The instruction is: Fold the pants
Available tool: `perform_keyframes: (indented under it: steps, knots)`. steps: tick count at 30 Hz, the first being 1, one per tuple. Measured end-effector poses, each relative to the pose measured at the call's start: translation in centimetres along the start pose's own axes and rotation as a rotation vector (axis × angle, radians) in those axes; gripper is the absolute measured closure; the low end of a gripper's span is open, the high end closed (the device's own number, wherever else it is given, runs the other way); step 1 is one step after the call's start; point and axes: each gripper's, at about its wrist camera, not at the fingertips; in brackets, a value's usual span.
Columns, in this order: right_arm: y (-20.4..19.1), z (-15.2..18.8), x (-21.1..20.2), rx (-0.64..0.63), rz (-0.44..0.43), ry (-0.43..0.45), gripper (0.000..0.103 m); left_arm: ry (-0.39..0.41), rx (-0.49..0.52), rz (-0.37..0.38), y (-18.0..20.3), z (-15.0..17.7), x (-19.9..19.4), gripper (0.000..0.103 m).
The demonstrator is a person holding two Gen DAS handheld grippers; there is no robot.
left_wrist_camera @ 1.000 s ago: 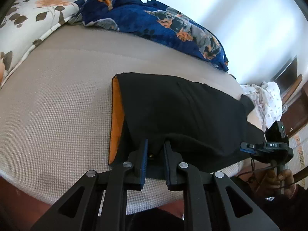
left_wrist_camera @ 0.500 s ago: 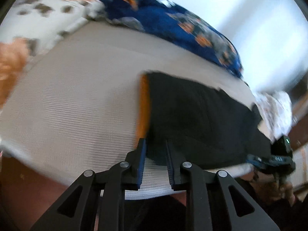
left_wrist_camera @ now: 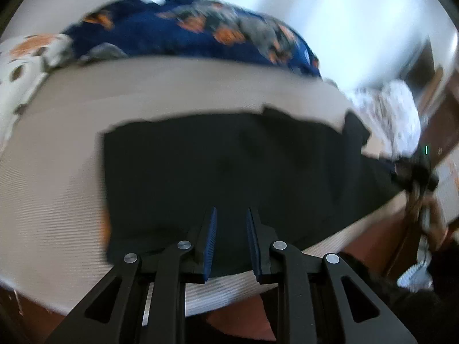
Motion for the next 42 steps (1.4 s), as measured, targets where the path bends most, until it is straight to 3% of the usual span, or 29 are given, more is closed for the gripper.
perform_keyframes:
  steps: [5,8,13,18,23,24,25,27,28,34,42]
  knots:
    - [3.5,-6.7,-1.6,0.080,0.009,0.068,0.070,-0.065,-0.075,0.026,-0.7,0.2,3.4,0.080]
    - [4.9,-10.3,-1.5,0.102,0.037,0.088,0.069,-0.053,-0.144,0.066,-1.7,0.7,3.7,0.080]
    - [7.5,-14.7,-0.6,0.171,0.012,0.071,0.064,-0.058,-0.143,0.047,-1.9,0.5,3.8,0.080]
    - [7.1,-15.7,0.6,0.154,-0.072,0.073,0.060,-0.061,-0.154,0.046,-1.9,0.8,3.9,0.080]
    - [7.8,-16.2,1.8,0.204,-0.232,0.084,0.062,-0.067,-0.180,0.057,-2.1,0.5,4.1,0.080]
    - [7.7,-16.3,1.8,0.215,-0.214,0.087,0.067,-0.069,-0.180,0.054,-2.1,0.4,4.1,0.080]
    - [7.4,-16.4,1.0,0.229,-0.086,0.127,0.067,-0.070,-0.178,0.051,-2.1,0.4,4.1,0.080]
    - [6.5,-16.5,-0.6,0.198,0.059,0.224,0.063,-0.070,-0.172,0.042,-2.0,0.3,4.2,0.080]
    - [6.4,-17.2,-0.9,0.188,0.113,0.230,0.062,-0.070,-0.169,0.040,-1.9,0.3,4.2,0.080]
    - [9.5,-20.7,-0.3,0.244,-0.072,0.173,0.061,-0.068,-0.172,0.044,-1.9,0.2,4.4,0.080]
    - [8.8,-24.0,1.8,0.230,-0.110,0.087,0.056,-0.058,-0.174,0.037,-1.7,0.4,4.5,0.079]
Point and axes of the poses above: each gripper's, at about its wrist camera, not at the fingertips, and x roughly the way its jaws point, y to its right, z to its underside, and after that the axes turned 12 degrees about -y, right-handed
